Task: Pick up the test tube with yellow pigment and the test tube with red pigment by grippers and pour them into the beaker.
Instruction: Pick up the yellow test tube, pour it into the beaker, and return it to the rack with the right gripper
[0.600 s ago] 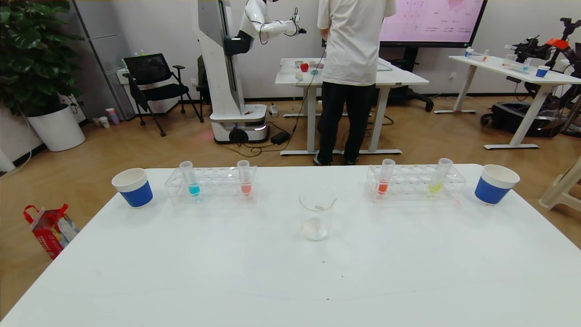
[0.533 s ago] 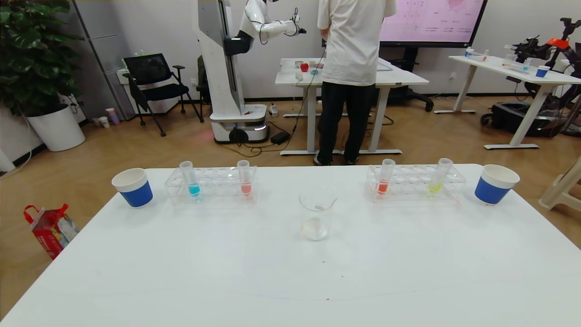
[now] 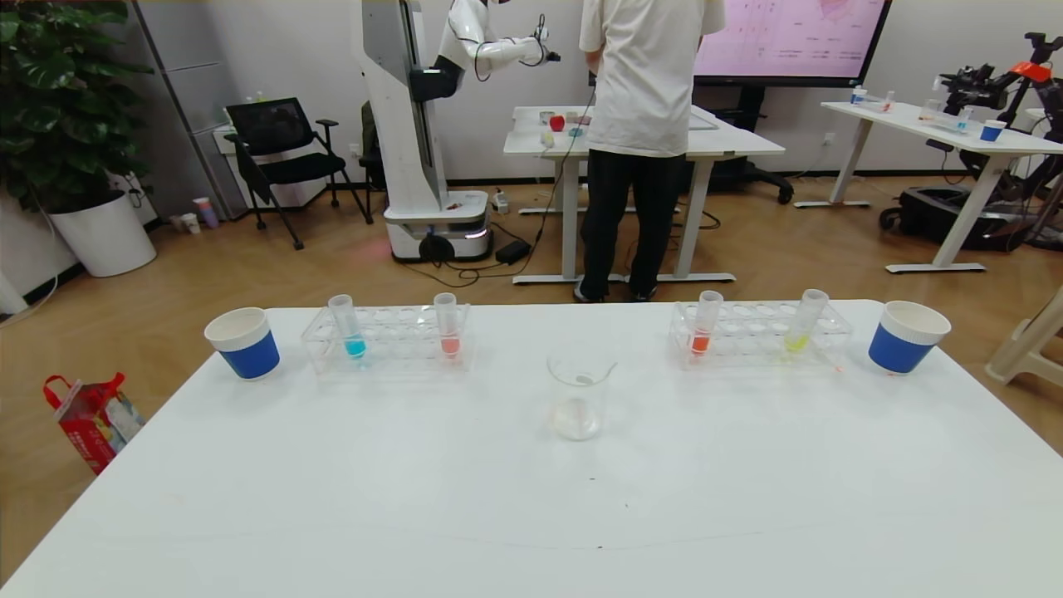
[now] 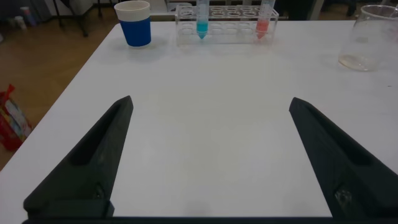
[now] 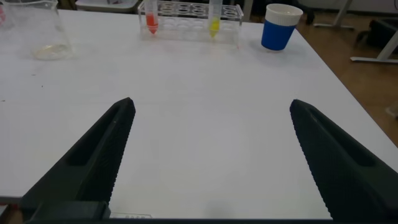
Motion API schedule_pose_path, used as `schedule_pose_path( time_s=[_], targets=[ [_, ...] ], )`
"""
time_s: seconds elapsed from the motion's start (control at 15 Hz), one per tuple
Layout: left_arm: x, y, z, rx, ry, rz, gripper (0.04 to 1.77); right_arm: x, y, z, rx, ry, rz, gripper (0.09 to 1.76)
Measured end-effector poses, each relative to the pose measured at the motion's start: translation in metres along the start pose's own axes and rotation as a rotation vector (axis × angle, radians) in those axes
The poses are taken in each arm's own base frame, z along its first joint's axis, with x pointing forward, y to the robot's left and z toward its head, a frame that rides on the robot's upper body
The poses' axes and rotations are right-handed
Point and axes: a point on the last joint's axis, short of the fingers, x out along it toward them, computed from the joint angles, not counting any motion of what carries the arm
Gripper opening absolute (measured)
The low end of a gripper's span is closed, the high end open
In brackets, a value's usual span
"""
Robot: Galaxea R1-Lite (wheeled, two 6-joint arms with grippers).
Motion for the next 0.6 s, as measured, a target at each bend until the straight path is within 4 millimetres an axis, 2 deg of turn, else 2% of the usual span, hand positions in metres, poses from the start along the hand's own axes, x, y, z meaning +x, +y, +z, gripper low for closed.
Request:
schedule_pose_path(
  time_s=[0.4,0.6],
  targets=[
    [0.000,0.000,0.000,0.000,0.000,0.000,1.75,0.000,0.000,0.001,0.026,-0.011,-0.003,1.74],
    [0.000,0.000,0.000,0.000,0.000,0.000,1.75,-0.005,0.000,0.017,0.026,-0.061,-0.002,1.74]
  ],
)
